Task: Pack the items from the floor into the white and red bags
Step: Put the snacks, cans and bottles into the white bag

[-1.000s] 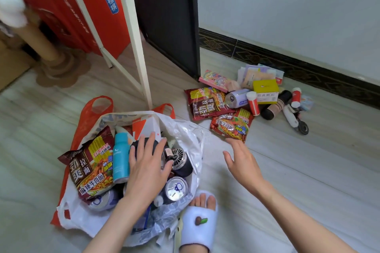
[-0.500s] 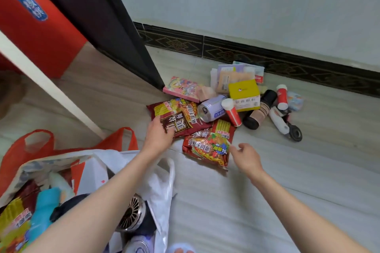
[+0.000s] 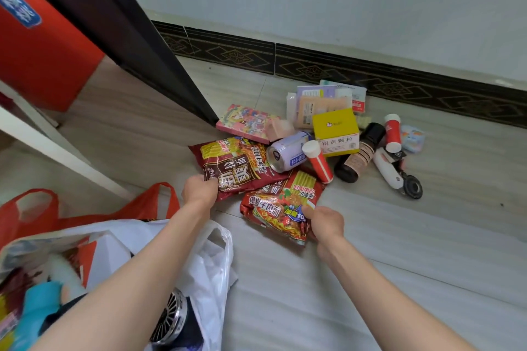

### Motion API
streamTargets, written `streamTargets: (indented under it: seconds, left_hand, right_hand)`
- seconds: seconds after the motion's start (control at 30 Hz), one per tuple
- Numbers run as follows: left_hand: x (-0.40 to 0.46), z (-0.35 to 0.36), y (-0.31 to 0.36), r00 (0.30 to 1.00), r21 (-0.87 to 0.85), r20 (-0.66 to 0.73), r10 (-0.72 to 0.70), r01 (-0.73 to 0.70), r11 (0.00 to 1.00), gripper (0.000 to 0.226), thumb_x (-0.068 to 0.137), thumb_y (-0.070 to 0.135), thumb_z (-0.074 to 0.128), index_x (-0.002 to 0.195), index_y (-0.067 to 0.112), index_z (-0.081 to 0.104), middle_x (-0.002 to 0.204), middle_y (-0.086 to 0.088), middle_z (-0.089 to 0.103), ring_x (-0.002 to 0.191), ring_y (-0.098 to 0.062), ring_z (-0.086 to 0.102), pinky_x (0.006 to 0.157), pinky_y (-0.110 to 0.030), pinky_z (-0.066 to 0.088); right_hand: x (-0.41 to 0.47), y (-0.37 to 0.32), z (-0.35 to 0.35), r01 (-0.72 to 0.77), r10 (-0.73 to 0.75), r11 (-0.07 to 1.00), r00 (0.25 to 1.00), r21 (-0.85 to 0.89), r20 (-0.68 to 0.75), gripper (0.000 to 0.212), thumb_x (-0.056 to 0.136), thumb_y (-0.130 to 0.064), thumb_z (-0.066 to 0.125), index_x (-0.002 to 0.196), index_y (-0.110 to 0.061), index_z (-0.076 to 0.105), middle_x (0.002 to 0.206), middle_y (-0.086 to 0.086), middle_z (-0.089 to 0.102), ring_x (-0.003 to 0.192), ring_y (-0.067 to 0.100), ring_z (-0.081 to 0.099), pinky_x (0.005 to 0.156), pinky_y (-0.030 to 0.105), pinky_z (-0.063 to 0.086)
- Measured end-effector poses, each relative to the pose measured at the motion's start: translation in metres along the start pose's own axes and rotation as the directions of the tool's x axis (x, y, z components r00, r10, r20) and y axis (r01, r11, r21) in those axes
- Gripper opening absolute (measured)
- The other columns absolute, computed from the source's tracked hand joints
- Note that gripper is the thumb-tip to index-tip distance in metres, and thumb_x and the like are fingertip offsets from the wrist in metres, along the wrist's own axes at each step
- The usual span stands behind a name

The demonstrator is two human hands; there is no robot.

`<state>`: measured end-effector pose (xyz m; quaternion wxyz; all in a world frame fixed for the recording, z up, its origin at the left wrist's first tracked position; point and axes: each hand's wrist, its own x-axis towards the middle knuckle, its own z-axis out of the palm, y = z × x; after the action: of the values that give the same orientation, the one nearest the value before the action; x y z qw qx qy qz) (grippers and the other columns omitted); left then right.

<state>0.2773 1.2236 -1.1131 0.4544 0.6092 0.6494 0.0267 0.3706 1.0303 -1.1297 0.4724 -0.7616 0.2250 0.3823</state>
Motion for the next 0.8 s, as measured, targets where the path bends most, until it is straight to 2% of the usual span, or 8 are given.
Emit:
streamTargets:
  seconds: [0.1, 0.2, 0.3, 0.37, 0.47, 0.53, 0.67, 0.8]
  left_hand:
    - [-0.017, -0.010, 0.005, 0.992, -0.025, 0.000, 0.129, -0.129, 0.991, 0.023, 0.091, 0.016, 0.051, 0.068, 0.015, 0.051, 0.084, -0.011, 0.060, 0.082, -0.027, 0.053, 0.074, -0.033, 0.041]
    - [-0.037, -0.025, 0.013, 0.971, -0.102, -0.003, 0.239, -0.238, 0.966, 0.022, 0.091, 0.015, 0.050, 0.069, 0.012, 0.048, 0.078, -0.007, 0.056, 0.078, -0.023, 0.052, 0.076, -0.039, 0.045]
    - [-0.059, -0.050, 0.022, 0.949, -0.125, 0.004, 0.316, -0.313, 0.941, 0.017, 0.091, 0.016, 0.051, 0.079, 0.004, 0.052, 0.083, -0.018, 0.060, 0.083, -0.032, 0.060, 0.079, -0.049, 0.050]
    - [-0.077, -0.070, 0.024, 0.933, -0.094, 0.014, 0.360, -0.357, 0.929, 0.019, 0.090, 0.018, 0.051, 0.081, 0.002, 0.054, 0.089, -0.021, 0.064, 0.086, -0.036, 0.061, 0.074, -0.045, 0.050]
    - [-0.108, -0.107, 0.026, 0.901, -0.066, -0.005, 0.433, -0.432, 0.899, 0.017, 0.091, 0.019, 0.051, 0.076, 0.011, 0.053, 0.079, -0.008, 0.061, 0.077, -0.028, 0.056, 0.070, -0.036, 0.044]
    - [-0.130, -0.137, 0.020, 0.894, -0.089, -0.030, 0.448, -0.449, 0.889, 0.018, 0.092, 0.018, 0.050, 0.074, 0.016, 0.050, 0.080, -0.005, 0.059, 0.076, -0.023, 0.055, 0.067, -0.035, 0.043]
    - [-0.165, -0.196, -0.021, 0.923, -0.254, -0.075, 0.379, -0.385, 0.887, 0.012, 0.094, 0.020, 0.048, 0.085, 0.015, 0.053, 0.096, -0.010, 0.065, 0.092, -0.026, 0.062, 0.087, -0.046, 0.049]
    - [-0.204, -0.248, -0.067, 0.955, -0.488, -0.114, 0.272, -0.293, 0.822, 0.015, 0.096, 0.012, 0.045, 0.086, 0.018, 0.054, 0.098, -0.010, 0.065, 0.090, -0.024, 0.063, 0.085, -0.042, 0.051]
  right_hand:
    - [-0.011, 0.006, 0.000, 0.052, -0.052, 0.997, 0.999, 0.054, -0.006, 0.029, 0.082, -0.017, 0.066, 0.059, -0.016, 0.048, 0.087, 0.018, 0.068, 0.082, 0.034, 0.066, 0.073, 0.044, 0.052]
    - [-0.036, 0.007, -0.002, 0.149, -0.150, 0.988, 0.989, 0.036, 0.018, 0.033, 0.085, -0.014, 0.062, 0.059, -0.016, 0.043, 0.075, 0.015, 0.061, 0.070, 0.028, 0.059, 0.065, 0.039, 0.048]
    - [-0.072, -0.002, -0.008, 0.327, -0.325, 0.939, 0.945, -0.105, 0.031, 0.037, 0.088, -0.011, 0.058, 0.057, -0.016, 0.038, 0.059, 0.002, 0.046, 0.060, 0.020, 0.044, 0.054, 0.030, 0.033]
    - [-0.096, -0.009, -0.015, 0.429, -0.427, 0.874, 0.902, -0.230, 0.059, 0.036, 0.088, -0.013, 0.057, 0.058, -0.017, 0.037, 0.058, -0.001, 0.044, 0.061, 0.020, 0.043, 0.054, 0.031, 0.030]
    - [-0.131, -0.017, -0.026, 0.513, -0.507, 0.803, 0.856, -0.303, 0.106, 0.034, 0.088, -0.015, 0.056, 0.059, -0.019, 0.038, 0.061, -0.002, 0.048, 0.070, 0.025, 0.048, 0.060, 0.032, 0.032]
    - [-0.157, -0.019, -0.032, 0.556, -0.548, 0.768, 0.827, -0.317, 0.123, 0.030, 0.088, -0.018, 0.056, 0.062, -0.019, 0.040, 0.067, 0.002, 0.054, 0.075, 0.028, 0.053, 0.063, 0.032, 0.035]
    - [-0.210, -0.022, -0.035, 0.671, -0.655, 0.658, 0.734, -0.340, 0.180, 0.025, 0.087, -0.019, 0.056, 0.065, -0.018, 0.044, 0.068, -0.002, 0.053, 0.078, 0.026, 0.052, 0.064, 0.032, 0.035]
    - [-0.255, -0.017, -0.021, 0.741, -0.695, 0.587, 0.668, -0.326, 0.266, 0.029, 0.087, -0.020, 0.057, 0.062, -0.022, 0.043, 0.069, 0.000, 0.056, 0.075, 0.024, 0.056, 0.061, 0.034, 0.043]
